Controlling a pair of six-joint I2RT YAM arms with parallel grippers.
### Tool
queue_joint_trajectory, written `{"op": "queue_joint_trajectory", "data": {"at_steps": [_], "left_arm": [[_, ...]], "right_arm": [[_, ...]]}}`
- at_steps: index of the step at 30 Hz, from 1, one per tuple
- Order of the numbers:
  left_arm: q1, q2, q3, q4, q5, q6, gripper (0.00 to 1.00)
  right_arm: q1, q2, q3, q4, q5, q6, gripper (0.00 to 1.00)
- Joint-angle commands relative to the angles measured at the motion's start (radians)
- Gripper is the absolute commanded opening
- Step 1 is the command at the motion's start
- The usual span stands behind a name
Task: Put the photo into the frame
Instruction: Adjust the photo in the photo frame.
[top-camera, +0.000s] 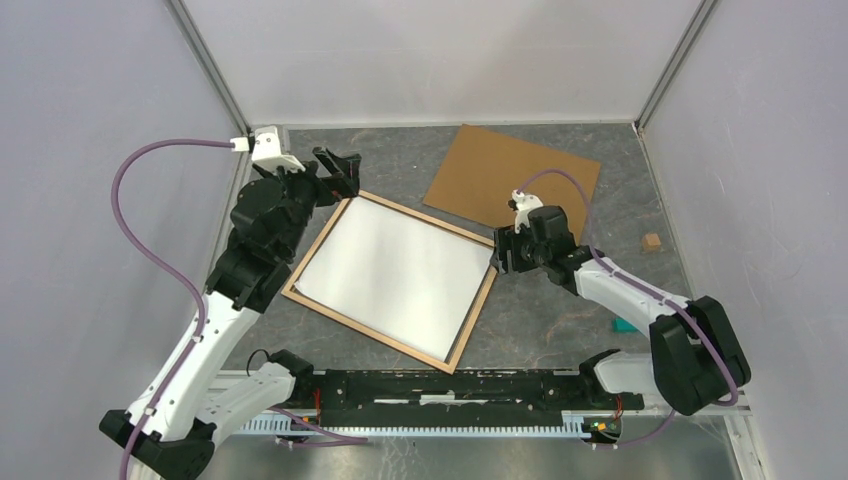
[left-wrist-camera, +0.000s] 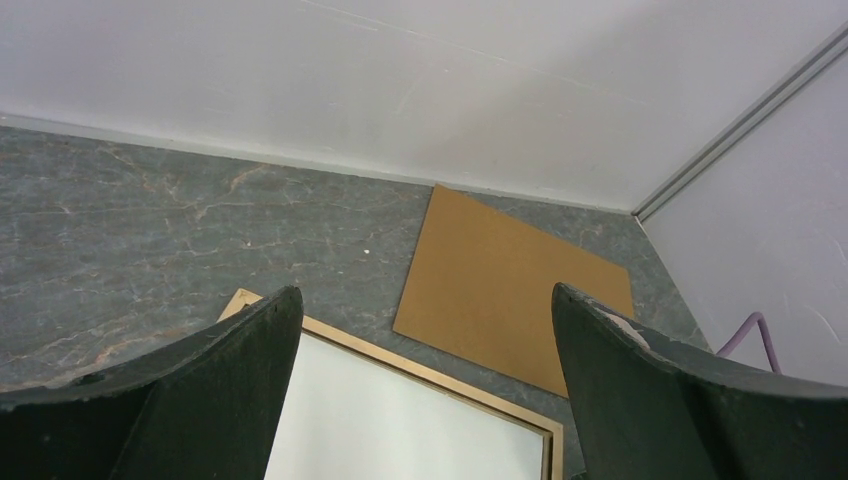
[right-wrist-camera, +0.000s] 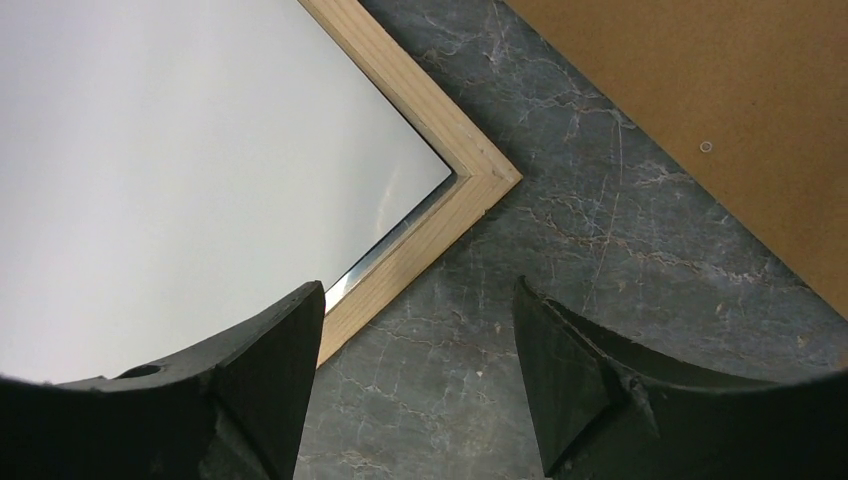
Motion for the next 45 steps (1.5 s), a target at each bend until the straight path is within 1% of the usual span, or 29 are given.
{"op": "queue_joint_trajectory", "data": {"at_steps": [1, 5, 7, 11, 13, 15, 19, 22, 26, 27, 29, 33, 35, 38, 41, 45], "left_arm": [[0.004, 0.018, 0.040, 0.011, 0.041, -0.062, 1.00], [0.002, 0.050, 0.043, 0.001, 0.036, -0.068, 1.00], [0.003, 0.064, 0.053, -0.008, 0.056, -0.079, 1.00], [0.003, 0.092, 0.045, -0.001, 0.077, -0.094, 1.00], [0.003, 0.123, 0.052, -0.010, 0.080, -0.098, 1.00], [0.003, 0.167, 0.068, -0.030, 0.107, -0.103, 1.00], [0.003, 0.311, 0.133, -0.085, 0.206, -0.091, 1.00], [0.005, 0.438, 0.204, -0.160, 0.243, -0.052, 1.00], [0.005, 0.597, 0.297, -0.229, 0.279, -0.002, 1.00], [0.004, 0.626, 0.312, -0.238, 0.276, -0.002, 1.00], [0.005, 0.706, 0.365, -0.245, 0.265, -0.013, 1.00], [0.005, 0.911, 0.543, -0.275, 0.325, -0.039, 1.00], [0.006, 1.001, 0.608, -0.277, 0.312, -0.077, 1.00], [0.006, 1.111, 0.655, -0.222, 0.325, -0.110, 1.00], [0.007, 1.213, 0.728, -0.218, 0.320, -0.119, 0.99], [0.008, 1.303, 0.806, -0.218, 0.342, -0.120, 0.99]], "right_arm": [[0.002, -0.078, 0.003, -0.037, 0.040, -0.018, 0.76], [0.001, -0.117, -0.001, -0.068, 0.051, -0.007, 0.76], [0.001, -0.132, -0.003, -0.087, 0.064, -0.012, 0.77], [0.000, -0.167, -0.009, -0.132, 0.150, 0.000, 0.78], [-0.015, -0.183, -0.012, -0.139, 0.190, 0.015, 0.80], [-0.061, -0.190, -0.016, -0.126, 0.197, 0.031, 0.83], [-0.186, -0.146, 0.035, -0.110, 0.141, 0.029, 0.84], [-0.264, -0.102, 0.064, -0.085, 0.118, 0.034, 0.84], [-0.421, -0.042, 0.059, -0.001, -0.050, 0.058, 0.84], [-0.477, -0.027, 0.057, 0.017, -0.084, 0.065, 0.84], [-0.539, 0.004, 0.055, 0.038, -0.126, 0.078, 0.84], [-0.593, 0.050, 0.047, 0.082, -0.143, 0.072, 0.83], [-0.609, 0.074, 0.056, 0.082, -0.150, 0.061, 0.83], [-0.627, 0.104, 0.061, 0.083, -0.154, 0.049, 0.83], [-0.637, 0.126, 0.048, 0.129, -0.172, 0.059, 0.83], [-0.637, 0.162, 0.041, 0.155, -0.188, 0.063, 0.82]]}}
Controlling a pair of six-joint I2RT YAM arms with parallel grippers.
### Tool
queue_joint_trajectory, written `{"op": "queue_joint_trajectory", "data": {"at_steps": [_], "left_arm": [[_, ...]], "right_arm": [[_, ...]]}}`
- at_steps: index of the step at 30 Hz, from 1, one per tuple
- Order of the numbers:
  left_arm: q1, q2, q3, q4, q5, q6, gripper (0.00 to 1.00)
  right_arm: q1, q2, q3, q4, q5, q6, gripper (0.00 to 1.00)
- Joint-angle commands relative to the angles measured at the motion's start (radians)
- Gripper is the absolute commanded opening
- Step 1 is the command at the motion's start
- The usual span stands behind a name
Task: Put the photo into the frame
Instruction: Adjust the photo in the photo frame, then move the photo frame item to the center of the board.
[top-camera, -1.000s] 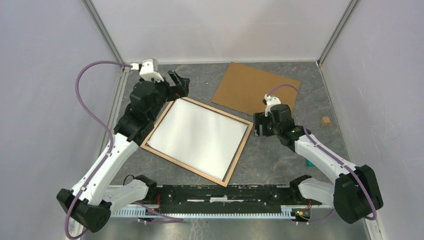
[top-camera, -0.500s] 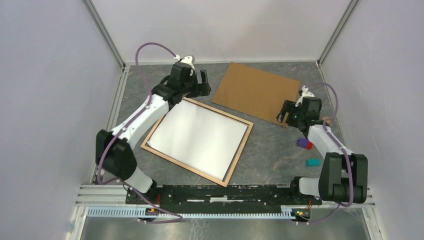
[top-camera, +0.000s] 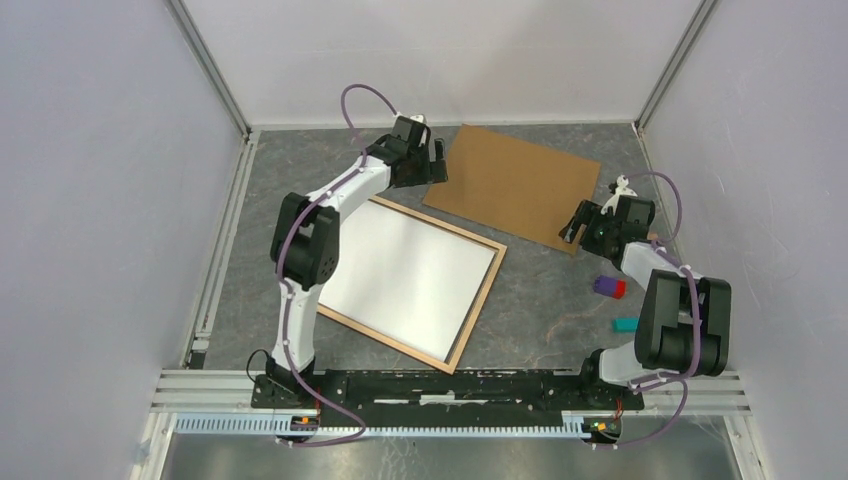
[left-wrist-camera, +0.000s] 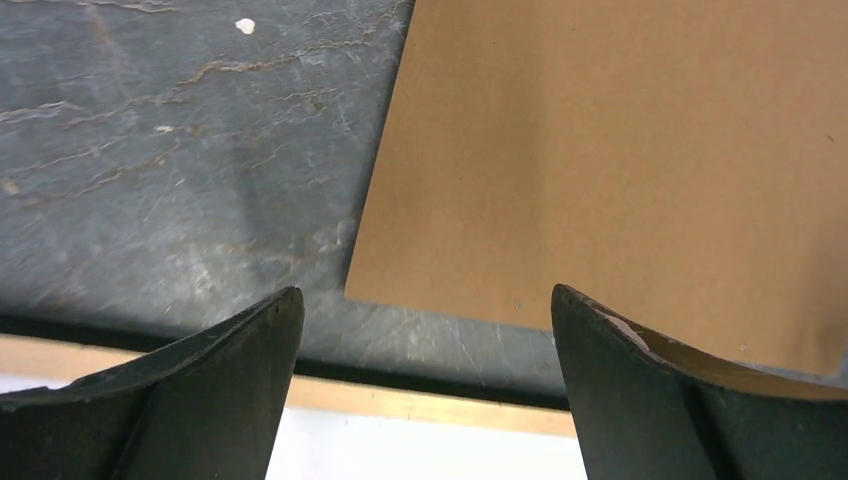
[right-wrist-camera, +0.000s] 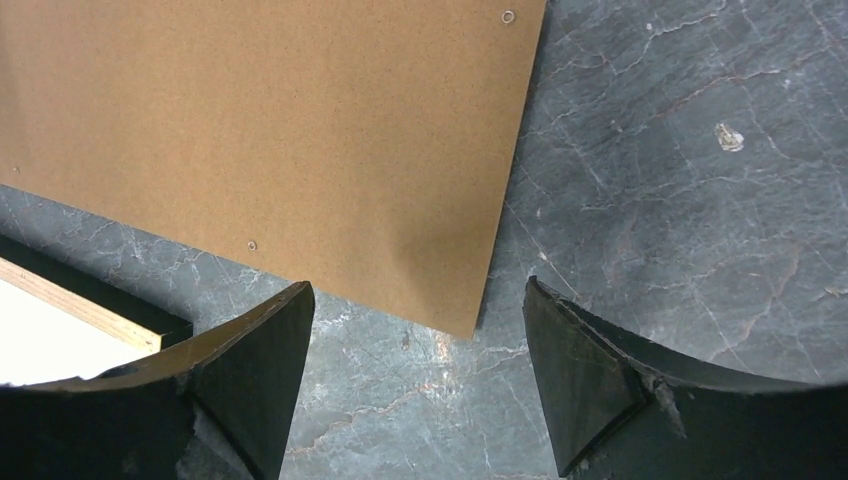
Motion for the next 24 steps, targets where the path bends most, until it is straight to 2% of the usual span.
{"op": "queue_joint_trajectory", "data": {"at_steps": [1, 11, 24], "left_arm": [[0.006, 0.075, 0.114, 0.028, 0.041, -0.046, 0.99], [0.005, 0.135, 0.079, 0.070, 0.025, -0.094, 0.98], [0.004, 0.181, 0.054, 0.070, 0.082, -0.145, 0.99]], "right_arm": [[-0.005, 0.029, 0.016, 0.074, -0.033, -0.002, 0.82], [-0.006, 0.047, 0.015, 0.074, 0.009, 0.000, 0.82], [-0.012, 0.089, 0.001, 0.089, 0.014, 0.010, 0.80]]}}
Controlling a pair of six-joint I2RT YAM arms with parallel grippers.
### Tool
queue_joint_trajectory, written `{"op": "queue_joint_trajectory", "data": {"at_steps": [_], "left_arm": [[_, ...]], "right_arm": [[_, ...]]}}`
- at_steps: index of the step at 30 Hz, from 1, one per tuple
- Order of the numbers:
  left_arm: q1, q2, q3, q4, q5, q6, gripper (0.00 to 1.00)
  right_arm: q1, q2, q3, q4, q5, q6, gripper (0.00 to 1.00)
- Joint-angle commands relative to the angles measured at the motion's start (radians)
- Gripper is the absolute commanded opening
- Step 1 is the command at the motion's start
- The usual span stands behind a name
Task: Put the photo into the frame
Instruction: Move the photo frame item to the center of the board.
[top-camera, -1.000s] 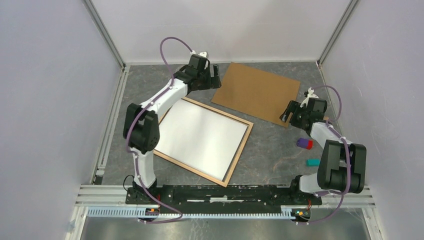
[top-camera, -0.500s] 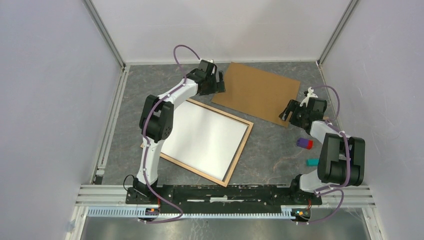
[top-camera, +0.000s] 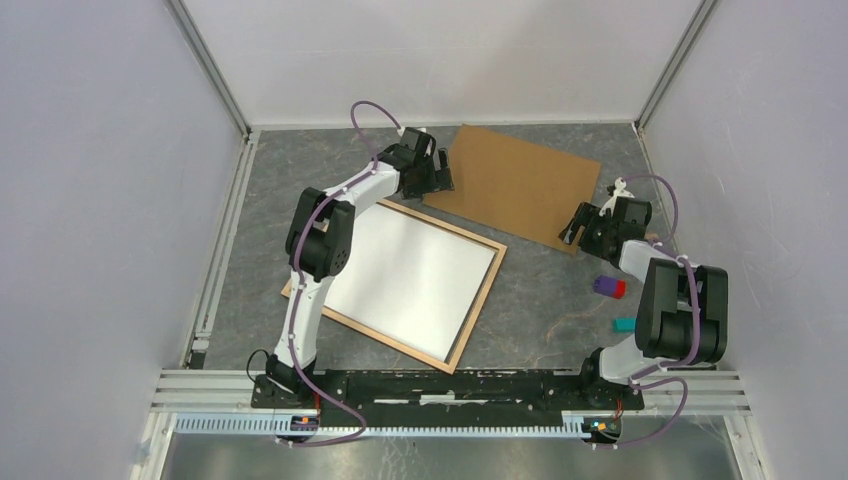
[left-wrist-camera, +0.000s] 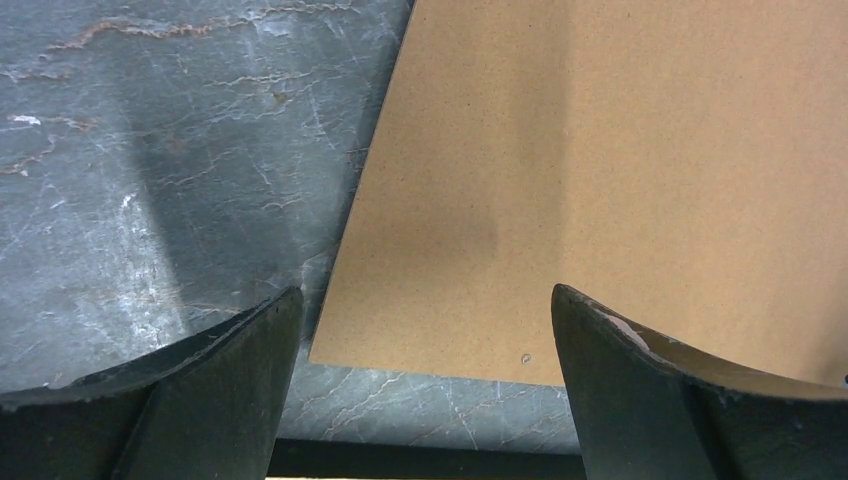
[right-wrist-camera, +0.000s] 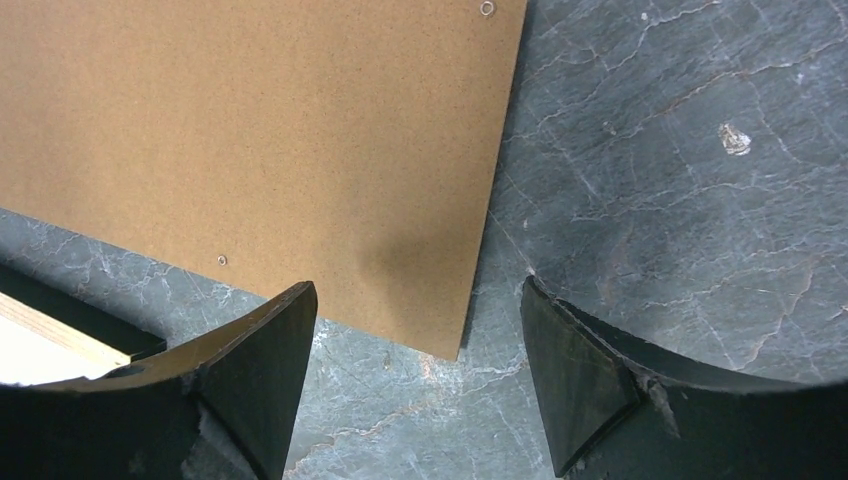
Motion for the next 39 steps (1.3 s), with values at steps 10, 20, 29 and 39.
{"op": "queue_joint_trajectory", "data": {"at_steps": [10, 20, 29, 39], "left_arm": [[0.006, -0.024, -0.046, 0.017, 0.085, -0.066, 0.99], [0.012, -0.076, -0.010, 0.066, 0.388, -0.164, 0.96], [0.010, -0.267, -0.091, 0.144, 0.445, -0.235, 0.96], [0.016, -0.494, -0.474, 0.238, 0.363, -0.307, 0.97]], "right_arm": [[-0.006, 0.051, -0.011, 0.069, -0.030, 0.028, 0.79], [-0.006, -0.024, -0.044, 0.170, -0.277, 0.150, 0.77], [0.010, -0.174, -0.104, 0.214, -0.344, 0.231, 0.76], [0.087, -0.333, -0.229, 0.107, -0.297, 0.163, 0.76]]}}
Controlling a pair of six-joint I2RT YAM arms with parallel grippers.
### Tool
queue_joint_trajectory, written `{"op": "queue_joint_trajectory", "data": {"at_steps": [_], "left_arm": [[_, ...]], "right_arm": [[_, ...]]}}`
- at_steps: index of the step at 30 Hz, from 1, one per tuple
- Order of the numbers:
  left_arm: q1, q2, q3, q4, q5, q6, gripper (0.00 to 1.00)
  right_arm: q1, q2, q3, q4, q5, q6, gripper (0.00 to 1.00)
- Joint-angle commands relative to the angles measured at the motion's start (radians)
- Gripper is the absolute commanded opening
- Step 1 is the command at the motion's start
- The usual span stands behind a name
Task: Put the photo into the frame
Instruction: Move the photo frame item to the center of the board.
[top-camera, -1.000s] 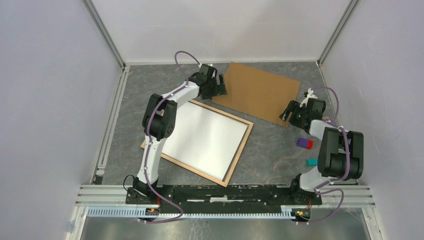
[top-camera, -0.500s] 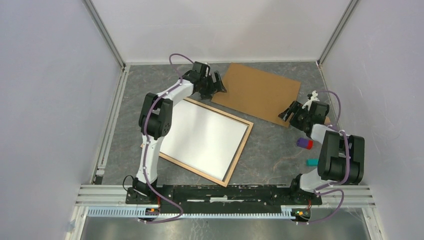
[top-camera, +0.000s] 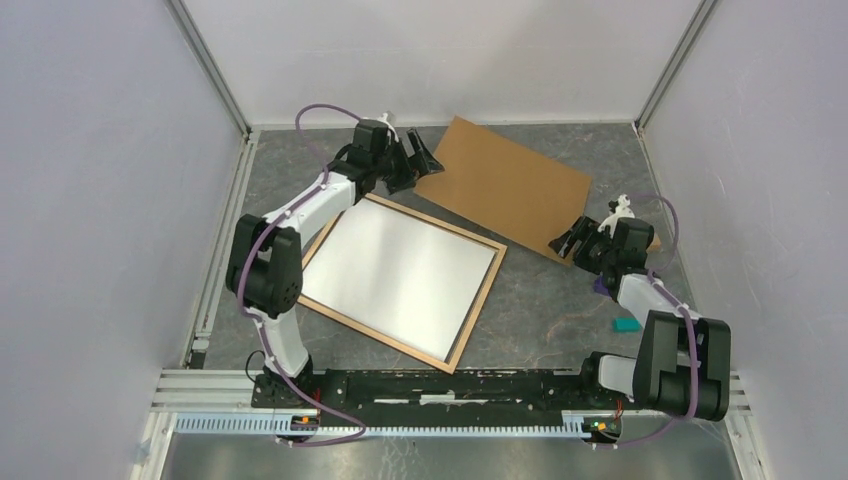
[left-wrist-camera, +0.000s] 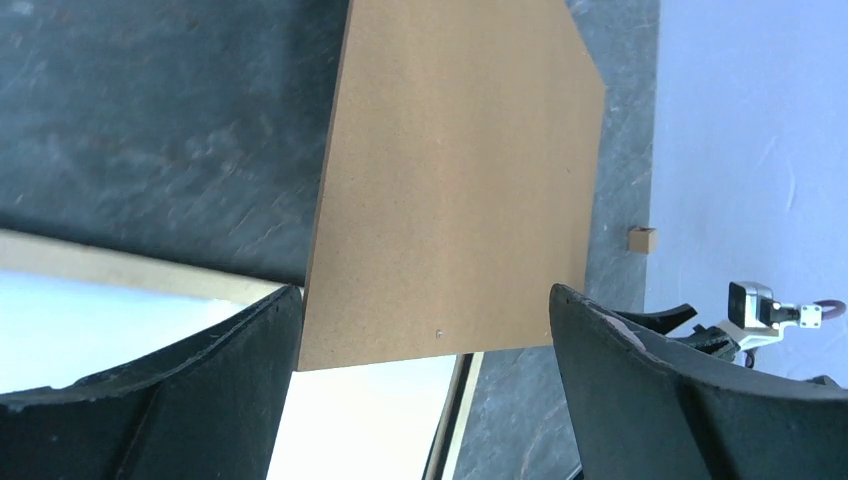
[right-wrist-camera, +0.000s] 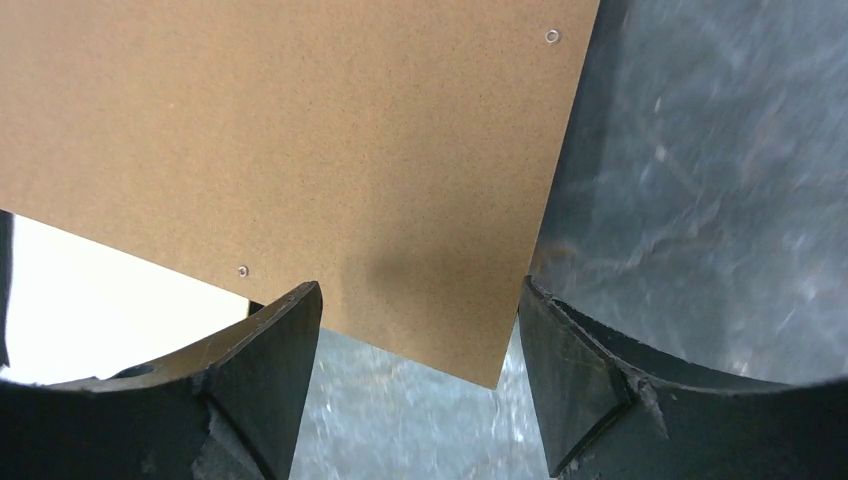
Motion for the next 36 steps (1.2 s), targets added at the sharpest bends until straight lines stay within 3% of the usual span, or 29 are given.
{"op": "queue_joint_trajectory", "data": {"at_steps": [1, 9, 17, 28, 36], "left_arm": [[-0.055, -0.075, -0.138, 0.027, 0.108, -0.120, 0.96], [-0.056, -0.147, -0.289, 0.037, 0.069, -0.098, 0.96], [-0.054, -0.152, -0.314, -0.036, -0.024, -0.024, 0.97], [-0.046, -0.220, -0.239, -0.315, -0.343, 0.104, 1.00], [0.042, -0.348, -0.360, -0.310, -0.303, 0.082, 1.00]], "right_arm": [[0.070, -0.099, -0.045, -0.008, -0.149, 0.003, 0.76], [0.102, -0.131, -0.103, -0.038, -0.126, -0.044, 0.76], [0.113, -0.159, -0.150, -0.028, -0.101, -0.062, 0.76], [0.113, -0.138, -0.144, -0.056, -0.078, -0.115, 0.76], [0.113, -0.158, -0.150, -0.076, -0.061, -0.135, 0.76]]}}
